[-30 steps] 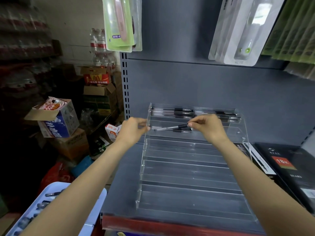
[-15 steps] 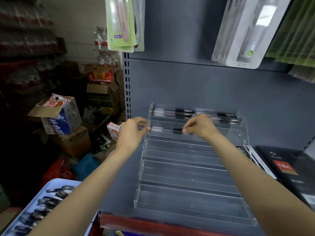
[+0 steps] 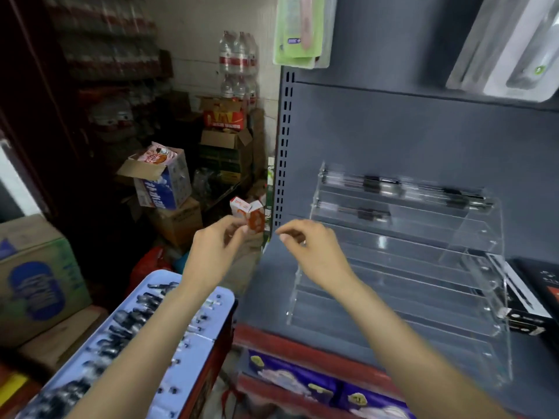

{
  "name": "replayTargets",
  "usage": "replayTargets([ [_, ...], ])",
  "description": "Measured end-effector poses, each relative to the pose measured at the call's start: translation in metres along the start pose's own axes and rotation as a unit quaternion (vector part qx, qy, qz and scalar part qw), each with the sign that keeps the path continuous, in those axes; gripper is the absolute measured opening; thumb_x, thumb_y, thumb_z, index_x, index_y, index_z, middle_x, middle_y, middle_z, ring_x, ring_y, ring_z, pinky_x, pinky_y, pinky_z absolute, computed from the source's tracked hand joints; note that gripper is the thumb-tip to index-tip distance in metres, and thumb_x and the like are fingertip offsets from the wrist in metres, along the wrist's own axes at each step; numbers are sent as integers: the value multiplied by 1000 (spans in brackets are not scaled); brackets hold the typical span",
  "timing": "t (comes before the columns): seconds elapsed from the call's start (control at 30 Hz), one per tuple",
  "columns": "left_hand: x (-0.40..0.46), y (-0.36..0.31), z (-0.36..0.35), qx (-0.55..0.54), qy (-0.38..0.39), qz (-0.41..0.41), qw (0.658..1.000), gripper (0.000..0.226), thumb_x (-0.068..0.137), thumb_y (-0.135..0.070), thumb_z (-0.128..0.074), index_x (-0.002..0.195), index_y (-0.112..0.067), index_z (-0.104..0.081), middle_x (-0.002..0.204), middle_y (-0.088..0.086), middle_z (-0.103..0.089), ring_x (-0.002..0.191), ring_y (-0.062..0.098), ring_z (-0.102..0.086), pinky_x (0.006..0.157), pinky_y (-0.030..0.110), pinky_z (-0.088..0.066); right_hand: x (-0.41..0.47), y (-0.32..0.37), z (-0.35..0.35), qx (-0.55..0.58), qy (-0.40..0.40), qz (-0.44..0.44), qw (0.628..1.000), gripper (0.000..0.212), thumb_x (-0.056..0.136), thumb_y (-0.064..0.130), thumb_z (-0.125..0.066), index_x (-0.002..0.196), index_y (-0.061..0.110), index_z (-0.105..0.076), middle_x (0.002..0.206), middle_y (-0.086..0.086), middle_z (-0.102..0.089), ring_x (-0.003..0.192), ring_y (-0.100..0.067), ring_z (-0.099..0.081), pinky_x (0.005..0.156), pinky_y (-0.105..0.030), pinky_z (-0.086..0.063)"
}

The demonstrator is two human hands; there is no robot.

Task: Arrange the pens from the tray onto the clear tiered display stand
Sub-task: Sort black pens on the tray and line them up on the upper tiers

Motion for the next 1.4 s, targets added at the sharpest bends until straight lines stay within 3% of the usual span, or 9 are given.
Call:
replayTargets([
  [0.23,-65,152,68,69,72,91,991,14,92,-19,-56,97,-12,-67,77,6,-69,75,23,-65,69,33,-47,-25,60,-185,2,126,5,992,22,95,15,-49,111,10,-65,103,-9,-61,85,-16,-55,72,-20,-38],
  [0.4,-104,260,102,108,155,111,976,17,93,-12,-52,101,-8,-66,93,13,-69,87,30,-63,64,25,-30,-52,53,-306,-26,235,-86,968,31,99,16,-46,128,9,-53,130,-12,-53,111,-28,-55,96,-38,-45],
  [0.53,-142,319,98,136,251,118,951,34,96,-13,-46,129,-7,-53,132,10,-54,123,27,-49,98,27,-35,-69,45,-363,-59,269,-138,951,38,99,19,-47,136,13,-45,136,-11,-46,110,-29,-56,95,-41,-46],
  [0.63,-169,347,82,142,329,98,928,44,98,-19,-43,141,-15,-36,147,6,-38,138,22,-32,112,28,-25,-81,38,-387,-87,267,-163,946,36,97,22,-48,133,14,-48,132,-12,-46,112,-27,-53,95,-40,-46],
  [0.73,-174,352,76,160,330,53,929,48,98,-22,-42,144,-16,-30,152,1,-28,142,18,-24,113,24,-20,-85,31,-396,-109,241,-176,948,31,97,21,-48,127,14,-51,124,-11,-46,109,-26,-51,90,-41,-48],
  [0.83,-168,352,73,171,324,30,930,49,98,-20,-42,145,-15,-28,155,1,-22,143,21,-23,115,30,-21,-77,28,-394,-152,193,-164,955,30,97,16,-46,127,15,-47,122,-8,-44,115,-25,-44,85,-41,-50],
  [0.97,-156,362,65,176,339,31,923,50,99,-20,-40,146,-15,-26,154,2,-23,142,21,-23,114,32,-24,-61,28,-402,-199,222,-150,943,36,96,7,-43,131,13,-44,127,-9,-43,118,-27,-41,80,-39,-48],
  [1.2,-147,376,61,148,350,56,923,42,97,-15,-42,139,-13,-40,149,4,-34,138,23,-30,111,37,-31,-50,22,-412,-224,295,-175,912,17,96,12,-48,110,4,-54,114,-17,-53,91,-31,-49,68,-36,-40],
  [1.4,-149,378,61,136,352,77,923,45,97,-17,-42,142,-16,-35,153,3,-26,140,24,-25,112,36,-28,-46,27,-412,-242,309,-177,903,7,96,9,-47,93,5,-52,96,-15,-54,76,-27,-47,61,-34,-39],
])
Point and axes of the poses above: each hand's wrist, its own x-axis towards the middle knuckle, its own z-axis out of the back of the hand, y = z × x, the point moved 10 cm from there along x, towards the middle knuckle
